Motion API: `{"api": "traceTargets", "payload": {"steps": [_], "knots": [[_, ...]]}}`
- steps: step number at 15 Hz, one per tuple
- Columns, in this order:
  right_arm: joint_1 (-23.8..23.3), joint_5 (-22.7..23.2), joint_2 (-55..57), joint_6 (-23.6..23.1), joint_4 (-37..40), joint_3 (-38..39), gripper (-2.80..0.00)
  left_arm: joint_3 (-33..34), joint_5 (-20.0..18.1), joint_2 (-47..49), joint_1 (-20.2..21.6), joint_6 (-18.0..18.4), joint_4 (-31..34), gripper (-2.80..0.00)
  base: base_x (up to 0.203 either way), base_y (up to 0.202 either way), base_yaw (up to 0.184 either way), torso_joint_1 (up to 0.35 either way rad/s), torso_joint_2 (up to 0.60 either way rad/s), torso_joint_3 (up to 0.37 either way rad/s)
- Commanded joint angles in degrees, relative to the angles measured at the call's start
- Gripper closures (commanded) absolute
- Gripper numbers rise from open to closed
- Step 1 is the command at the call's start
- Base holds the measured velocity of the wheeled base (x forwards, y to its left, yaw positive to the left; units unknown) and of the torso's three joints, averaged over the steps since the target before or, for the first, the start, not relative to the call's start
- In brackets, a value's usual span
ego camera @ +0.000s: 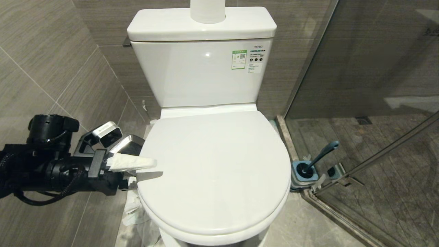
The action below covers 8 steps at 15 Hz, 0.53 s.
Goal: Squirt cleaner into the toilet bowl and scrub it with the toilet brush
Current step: Use the left hand to lift the toilet lid slightly
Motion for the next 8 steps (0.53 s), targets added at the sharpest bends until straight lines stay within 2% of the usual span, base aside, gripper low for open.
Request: {"api": "traceTargets", "payload": {"steps": [1, 8], "knots": [[0.0, 0.0, 0.1, 0.0, 0.0, -0.1, 0.00, -2.0, -0.4, 0.3, 0.0, -0.2, -0.1, -2.80, 0.000, 0.000, 0.000, 0.000, 0.00, 0.000], [0.0, 0.1, 0.1, 0.0, 0.0, -0.1, 0.00, -5.8, -0.4, 0.3, 0.1, -0.2, 0.1, -2.80, 0.000, 0.000, 0.000, 0.000, 0.00, 0.000]]}}
